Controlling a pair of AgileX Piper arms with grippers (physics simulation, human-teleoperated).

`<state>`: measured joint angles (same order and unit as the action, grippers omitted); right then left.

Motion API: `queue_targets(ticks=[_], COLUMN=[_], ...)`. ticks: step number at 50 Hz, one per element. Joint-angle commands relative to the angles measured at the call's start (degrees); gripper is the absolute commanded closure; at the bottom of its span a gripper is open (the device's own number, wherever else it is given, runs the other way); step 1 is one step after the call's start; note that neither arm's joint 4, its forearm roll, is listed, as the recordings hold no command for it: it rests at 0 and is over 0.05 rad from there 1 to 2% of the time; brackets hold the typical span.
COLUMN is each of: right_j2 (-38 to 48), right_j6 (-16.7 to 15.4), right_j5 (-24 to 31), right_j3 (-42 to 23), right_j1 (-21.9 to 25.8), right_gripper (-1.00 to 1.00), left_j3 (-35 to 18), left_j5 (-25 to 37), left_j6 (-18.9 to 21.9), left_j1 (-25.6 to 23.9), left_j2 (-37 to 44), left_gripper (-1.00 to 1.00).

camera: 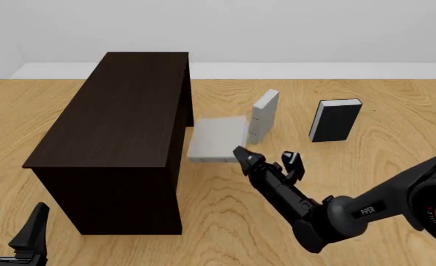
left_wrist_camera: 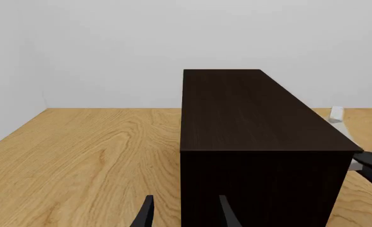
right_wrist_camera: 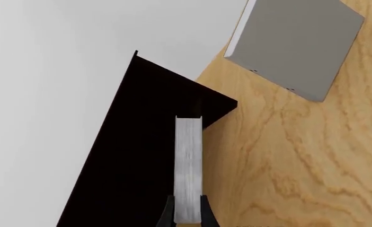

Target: Pick up the book on the right and place it under the cabinet shelf.

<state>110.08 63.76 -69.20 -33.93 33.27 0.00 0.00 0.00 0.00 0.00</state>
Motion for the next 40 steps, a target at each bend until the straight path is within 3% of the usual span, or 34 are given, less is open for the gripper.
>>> queue_targets(ticks=[1, 40], right_j2=[0.41, 9.24], right_j6=[1.79, 5.01], right_j5=[-0.7, -0.7], right_j3=[-0.41, -3.8], right_j1=[-0.26, -0.67], right_gripper=[1.0, 1.0], left_j3=[0.0, 0.0], left_j5=[0.0, 0.0], left_j6=[0.0, 0.0], left_j1=[0.0, 0.0], left_j2=[0.0, 0.0], left_gripper=[-1.0, -1.0])
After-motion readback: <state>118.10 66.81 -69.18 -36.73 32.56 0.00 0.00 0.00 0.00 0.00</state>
